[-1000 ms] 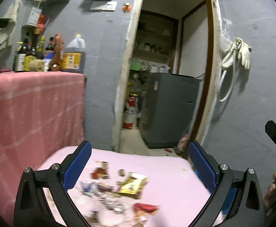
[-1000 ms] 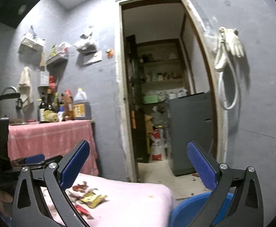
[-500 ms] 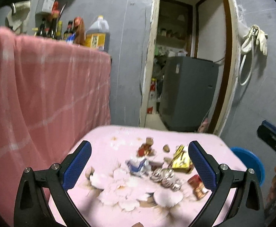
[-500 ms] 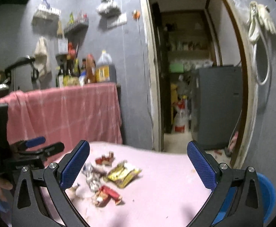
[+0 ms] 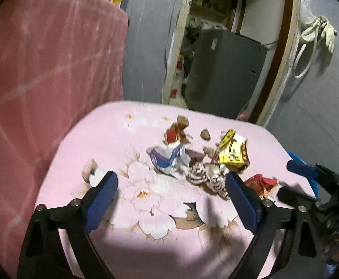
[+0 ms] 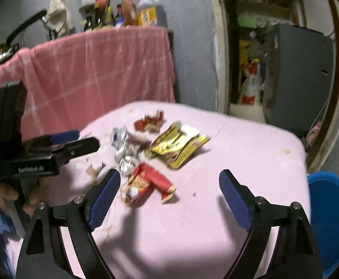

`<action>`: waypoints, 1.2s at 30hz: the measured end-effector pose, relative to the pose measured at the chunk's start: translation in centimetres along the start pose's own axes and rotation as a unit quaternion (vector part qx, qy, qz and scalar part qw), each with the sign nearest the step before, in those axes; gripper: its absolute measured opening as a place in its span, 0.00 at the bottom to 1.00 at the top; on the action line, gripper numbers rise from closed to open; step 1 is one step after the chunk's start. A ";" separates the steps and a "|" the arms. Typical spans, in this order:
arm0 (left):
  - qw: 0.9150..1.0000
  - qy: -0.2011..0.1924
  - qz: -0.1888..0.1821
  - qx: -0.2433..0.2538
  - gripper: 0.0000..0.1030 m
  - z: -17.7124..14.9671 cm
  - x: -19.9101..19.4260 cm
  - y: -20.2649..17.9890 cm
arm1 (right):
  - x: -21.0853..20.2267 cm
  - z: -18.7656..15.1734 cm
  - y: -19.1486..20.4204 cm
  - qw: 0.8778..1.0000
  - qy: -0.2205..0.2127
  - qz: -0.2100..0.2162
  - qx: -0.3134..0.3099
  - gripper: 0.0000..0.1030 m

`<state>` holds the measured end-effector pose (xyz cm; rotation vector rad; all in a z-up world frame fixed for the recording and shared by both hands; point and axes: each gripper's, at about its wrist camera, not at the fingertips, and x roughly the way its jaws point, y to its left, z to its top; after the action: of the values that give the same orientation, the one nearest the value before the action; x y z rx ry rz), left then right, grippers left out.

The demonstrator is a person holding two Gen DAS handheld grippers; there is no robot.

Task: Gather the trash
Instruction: 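Grasp the red wrapper with the right tool while the left tool grasps the white-red wrapper, then carry both wrappers over the blue basin and open both tools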

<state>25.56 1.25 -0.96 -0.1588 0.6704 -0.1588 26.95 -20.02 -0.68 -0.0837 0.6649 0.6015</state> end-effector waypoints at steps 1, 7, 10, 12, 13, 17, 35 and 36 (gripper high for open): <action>1.000 0.007 -0.003 -0.002 0.83 0.0 0.2 0.0 | 0.4 -0.2 0.2 1.000 0.008 0.000 -0.005 0.81; 0.999 0.026 -0.031 0.000 0.69 0.1 0.6 -0.2 | 1.8 -0.7 0.6 0.999 0.030 0.008 -0.012 0.56; 0.998 0.040 -0.053 -0.008 0.62 0.4 1.2 -0.5 | 1.8 -0.8 0.5 0.999 0.032 0.013 -0.012 0.42; 0.996 0.048 -0.067 -0.018 0.61 0.6 1.6 -0.6 | 1.8 -0.9 0.6 0.999 0.031 0.015 -0.012 0.34; 0.996 0.052 -0.073 -0.022 0.61 0.8 1.7 -0.7 | 1.8 -0.9 0.5 0.999 0.030 0.016 -0.011 0.32; 0.994 0.066 -0.086 -0.032 0.52 1.4 2.5 -1.1 | 1.9 -0.9 0.3 0.999 0.031 0.017 -0.009 0.27; 0.987 0.092 -0.119 -0.061 0.17 2.2 3.1 -1.6 | 1.7 -1.0 0.1 0.999 0.024 0.020 -0.006 0.16; 0.987 0.090 -0.119 -0.061 0.17 2.2 3.0 -1.7 | 1.6 -1.0 0.0 1.000 0.021 0.022 -0.004 0.16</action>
<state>29.06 -0.75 -0.75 -0.3449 0.8405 -0.3656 27.43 -19.52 -2.41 -0.0891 0.7070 0.6457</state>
